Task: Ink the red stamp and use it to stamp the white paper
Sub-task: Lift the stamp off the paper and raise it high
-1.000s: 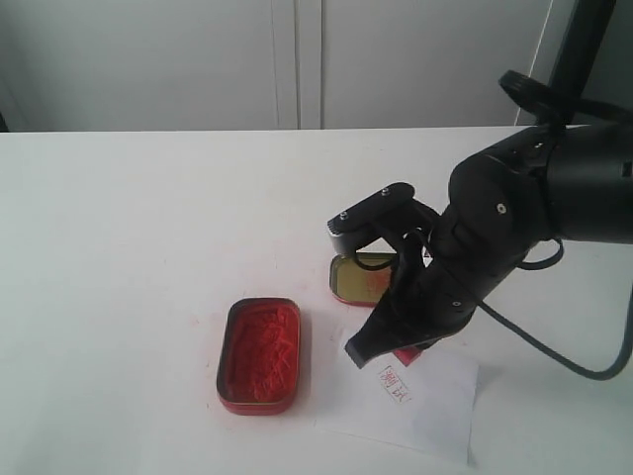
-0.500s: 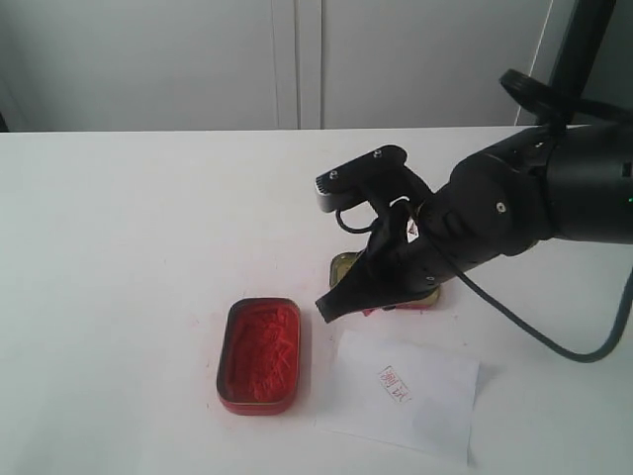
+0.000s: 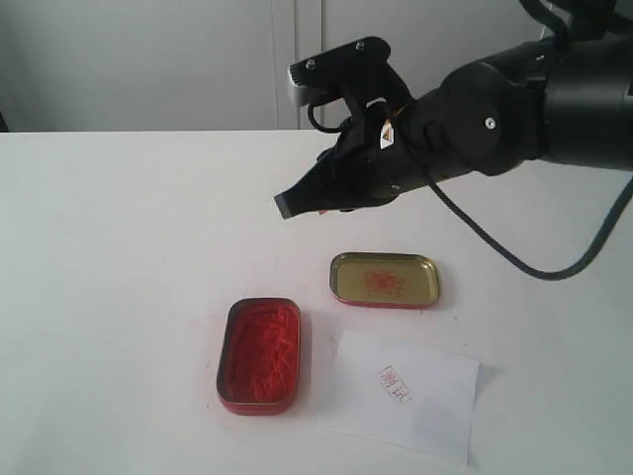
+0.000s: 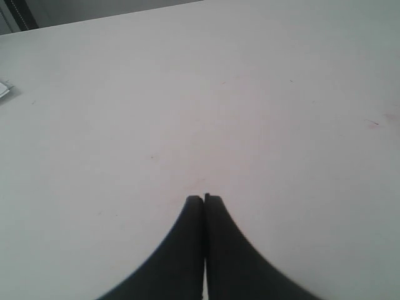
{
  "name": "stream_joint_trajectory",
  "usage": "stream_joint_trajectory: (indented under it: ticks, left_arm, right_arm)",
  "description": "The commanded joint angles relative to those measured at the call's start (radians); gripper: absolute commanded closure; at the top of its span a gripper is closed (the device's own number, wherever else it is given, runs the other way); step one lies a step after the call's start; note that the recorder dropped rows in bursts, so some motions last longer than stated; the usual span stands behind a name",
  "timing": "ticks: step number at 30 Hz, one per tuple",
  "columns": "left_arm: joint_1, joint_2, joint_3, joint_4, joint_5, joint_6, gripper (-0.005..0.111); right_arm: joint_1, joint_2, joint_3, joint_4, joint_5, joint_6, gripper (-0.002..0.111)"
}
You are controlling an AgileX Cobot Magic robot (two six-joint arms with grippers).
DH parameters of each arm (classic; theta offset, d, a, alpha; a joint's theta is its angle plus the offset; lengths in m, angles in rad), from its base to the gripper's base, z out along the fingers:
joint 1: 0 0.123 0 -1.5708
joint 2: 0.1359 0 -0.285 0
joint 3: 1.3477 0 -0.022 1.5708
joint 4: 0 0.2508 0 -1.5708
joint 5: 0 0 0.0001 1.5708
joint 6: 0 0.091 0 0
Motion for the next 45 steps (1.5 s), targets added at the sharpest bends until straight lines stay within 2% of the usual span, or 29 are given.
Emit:
stream_joint_trajectory:
  ticks: [1, 22, 32, 37, 45]
  left_arm:
    - [0.0, -0.003, 0.003, -0.003, -0.002, 0.003, 0.107]
    - [0.0, -0.003, 0.003, -0.003, -0.004, 0.003, 0.107]
    - [0.0, -0.003, 0.003, -0.003, -0.004, 0.003, 0.107]
    - [0.0, -0.003, 0.003, -0.003, -0.004, 0.003, 0.107]
    - [0.0, -0.003, 0.003, -0.003, -0.004, 0.003, 0.107]
  right_arm:
    - [0.001, -0.009, -0.059, 0.002, 0.008, 0.005, 0.108]
    - [-0.001, 0.291, -0.485, 0.006, 0.364, 0.083, 0.108]
    - [-0.095, 0.398, -0.575, 0.299, 0.404, 0.069, 0.108]
    - [-0.129, 0.435, -0.574, 0.503, 0.415, -0.08, 0.108]
    - [-0.155, 0.511, -0.574, 0.659, 0.445, -0.194, 0.108]
